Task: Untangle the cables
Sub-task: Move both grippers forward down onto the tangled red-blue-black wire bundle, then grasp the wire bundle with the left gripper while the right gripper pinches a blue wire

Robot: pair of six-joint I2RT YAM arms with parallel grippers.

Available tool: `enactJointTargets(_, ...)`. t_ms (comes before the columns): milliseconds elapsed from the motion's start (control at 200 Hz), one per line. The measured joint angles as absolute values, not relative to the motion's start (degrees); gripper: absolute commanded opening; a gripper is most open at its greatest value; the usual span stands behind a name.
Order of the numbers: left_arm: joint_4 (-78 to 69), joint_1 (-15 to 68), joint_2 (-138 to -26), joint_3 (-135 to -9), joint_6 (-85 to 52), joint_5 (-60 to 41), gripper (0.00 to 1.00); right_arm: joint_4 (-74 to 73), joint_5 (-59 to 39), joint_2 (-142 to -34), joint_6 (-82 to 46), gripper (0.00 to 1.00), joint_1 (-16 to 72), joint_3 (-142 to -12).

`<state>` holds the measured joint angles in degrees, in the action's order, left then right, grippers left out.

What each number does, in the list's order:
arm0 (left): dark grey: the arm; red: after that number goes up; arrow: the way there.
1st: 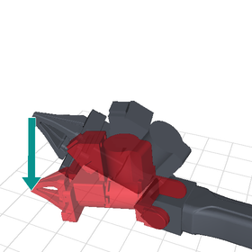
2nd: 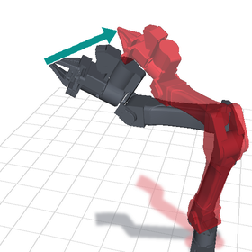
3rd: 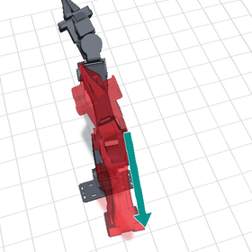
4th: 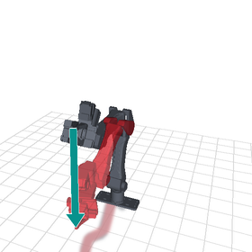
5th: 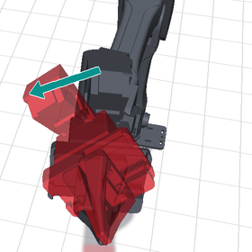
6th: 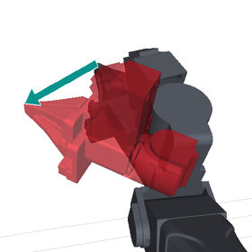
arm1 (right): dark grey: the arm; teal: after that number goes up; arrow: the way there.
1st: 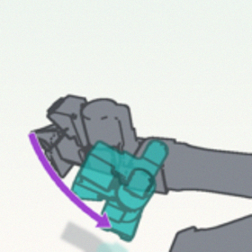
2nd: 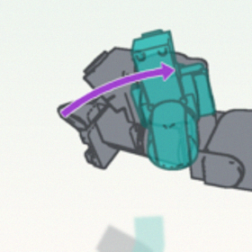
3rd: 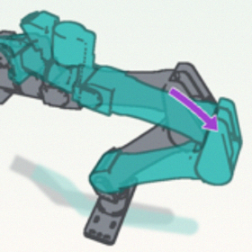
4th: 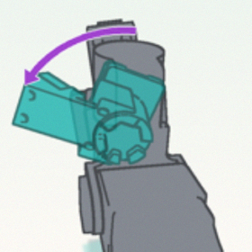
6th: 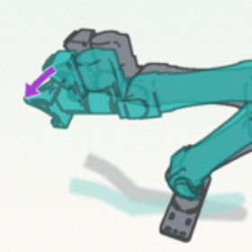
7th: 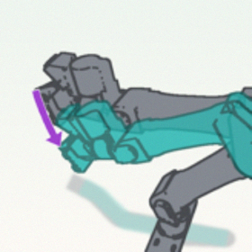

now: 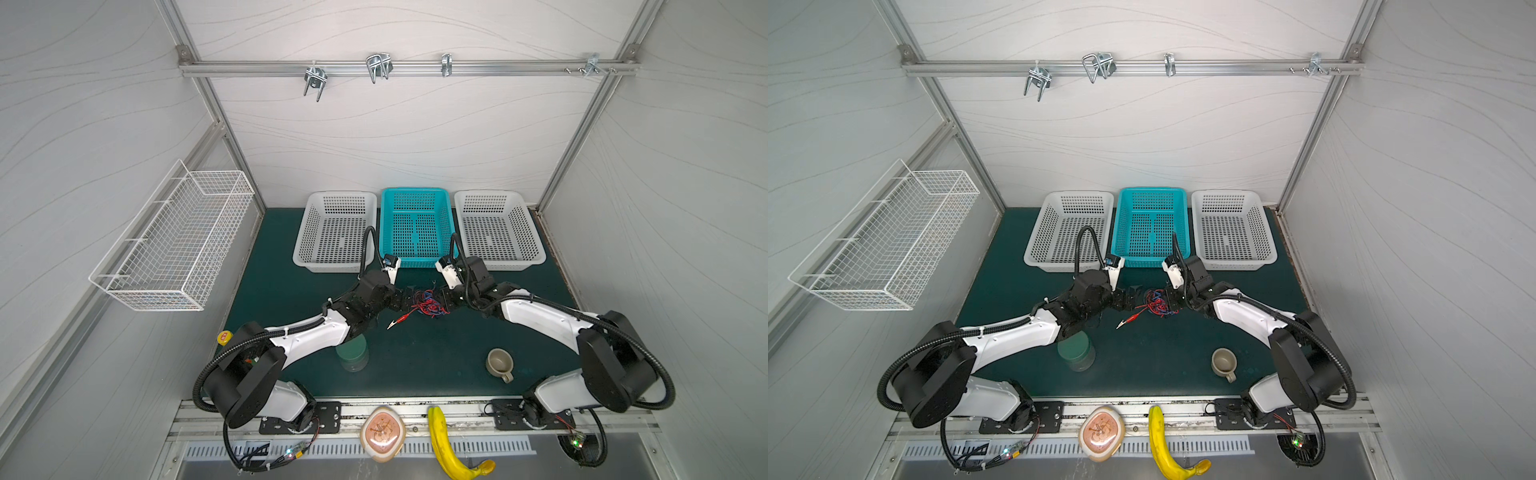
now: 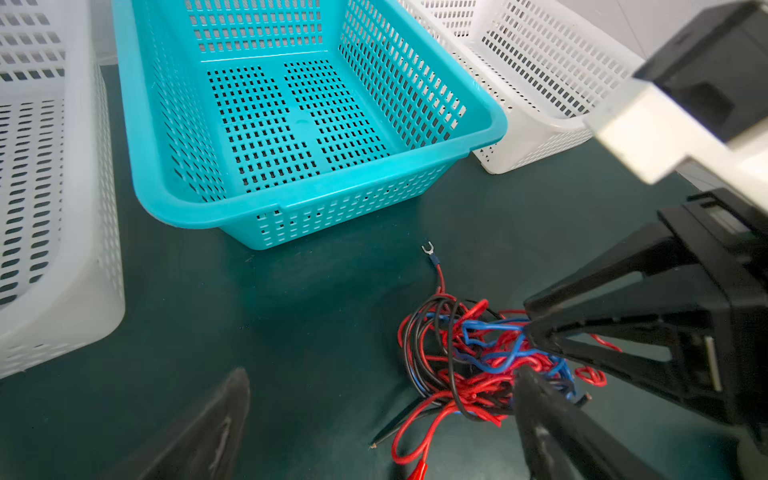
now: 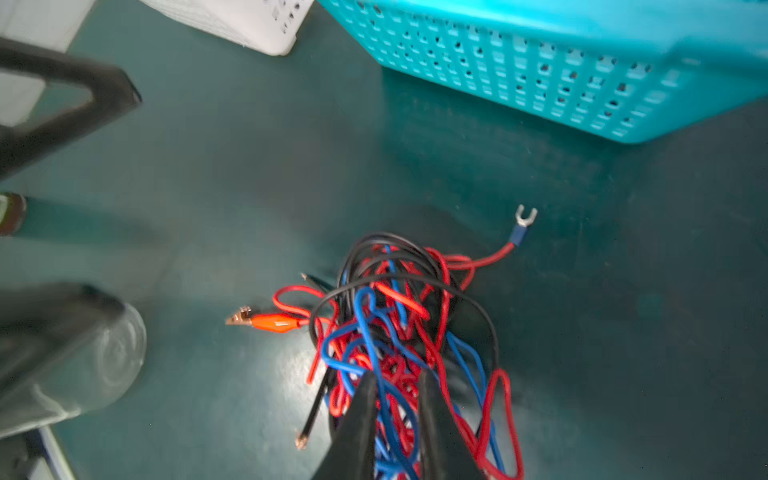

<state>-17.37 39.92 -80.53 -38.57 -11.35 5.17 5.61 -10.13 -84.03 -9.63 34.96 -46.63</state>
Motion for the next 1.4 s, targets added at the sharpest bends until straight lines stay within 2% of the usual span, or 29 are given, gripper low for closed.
enactJointTargets(15,-17.37,39.92,-80.53,-38.57,-11.33,5.17,0.99,5.48,-10.17,-84.31,-10.02,0.00,35.00,-46.92)
enactJointTargets(315,-17.34,39.92,-81.30,-38.59,-10.61,5.39,0.99,6.02,-10.37,-84.44,-8.38,0.00,37.89,-49.98)
enactJointTargets(640,-17.52,39.92,-82.56,-39.64,-10.00,5.15,0.99,5.76,-11.55,-76.36,-7.94,0.00,38.02,-51.29)
enactJointTargets(1141,-21.50,39.79,-83.05,-39.35,-9.78,0.99,0.96,0.05,-16.43,-77.21,-11.14,0.00,38.02,-51.59)
enactJointTargets(1301,-24.53,39.79,-82.72,-38.15,-10.26,-1.83,0.82,-0.82,-17.12,-77.49,-11.57,0.00,38.02,-51.59)
enactJointTargets(1401,-25.56,39.79,-82.72,-38.13,-11.22,-2.66,0.59,-2.00,-18.11,-77.47,-12.43,0.00,38.02,-51.59)
